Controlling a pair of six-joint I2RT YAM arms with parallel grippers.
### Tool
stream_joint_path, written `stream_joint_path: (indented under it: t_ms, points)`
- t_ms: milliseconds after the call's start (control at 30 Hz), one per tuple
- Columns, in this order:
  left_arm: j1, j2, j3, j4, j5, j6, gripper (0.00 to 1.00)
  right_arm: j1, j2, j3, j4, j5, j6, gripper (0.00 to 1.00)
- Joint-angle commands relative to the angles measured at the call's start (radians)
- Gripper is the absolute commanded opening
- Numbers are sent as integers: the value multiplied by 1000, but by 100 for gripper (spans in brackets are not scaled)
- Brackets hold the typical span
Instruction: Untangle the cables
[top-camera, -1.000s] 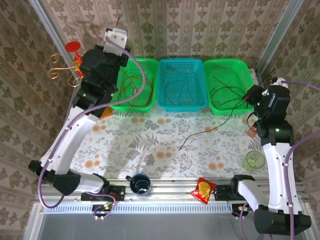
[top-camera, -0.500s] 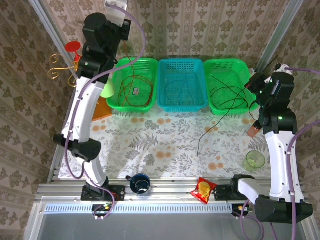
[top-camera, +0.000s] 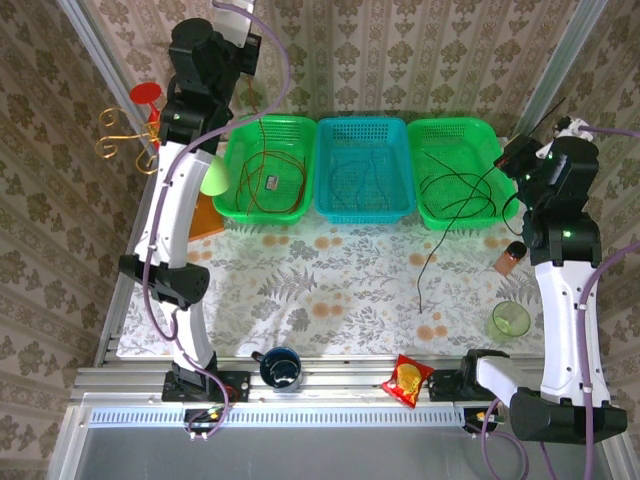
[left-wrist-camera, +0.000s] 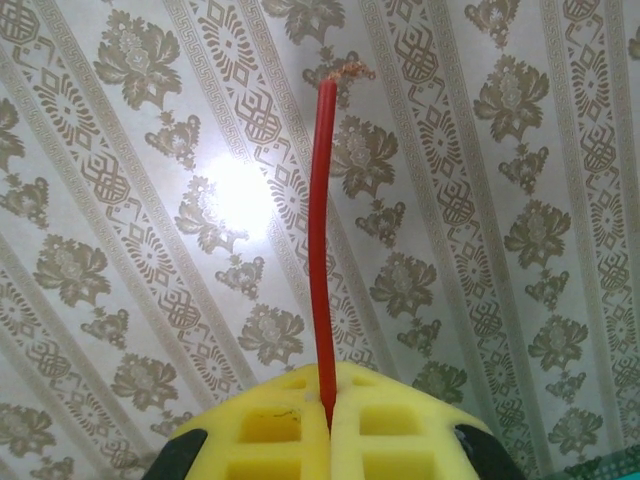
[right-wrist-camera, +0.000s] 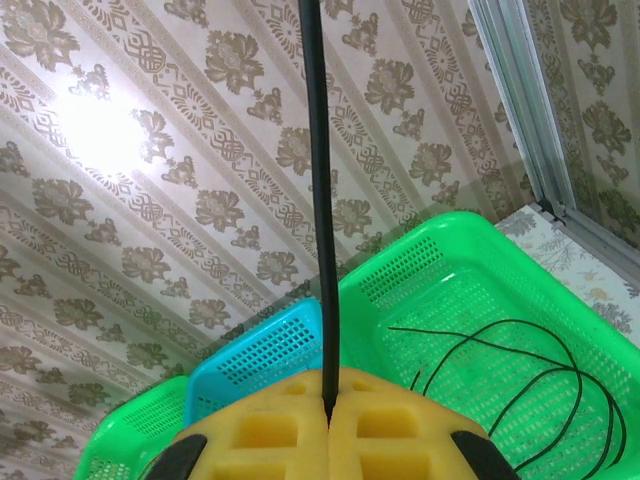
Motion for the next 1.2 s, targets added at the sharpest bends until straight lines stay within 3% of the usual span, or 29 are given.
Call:
stream_joint_path:
  t_ms: [0, 400, 533, 700, 1000, 1167]
  points:
    - [9, 13, 33, 98, 72, -6, 0, 5, 10, 32, -2, 0, -15, 0]
    - [13, 1, 53, 174, 40, 31, 0, 4, 30, 55, -3, -11, -4, 0]
    - [38, 21, 27, 81, 31, 5, 0, 4, 31, 51, 1, -20, 8, 0]
    - [45, 30, -162, -14, -8, 0, 0, 4, 24, 56, -2, -18, -5, 0]
    - [46, 202, -275, -278, -20, -199, 0, 4, 12, 69, -17, -18, -12, 0]
    - [19, 264, -356, -297, -106, -216, 0, 4, -1, 51, -18, -15, -4, 0]
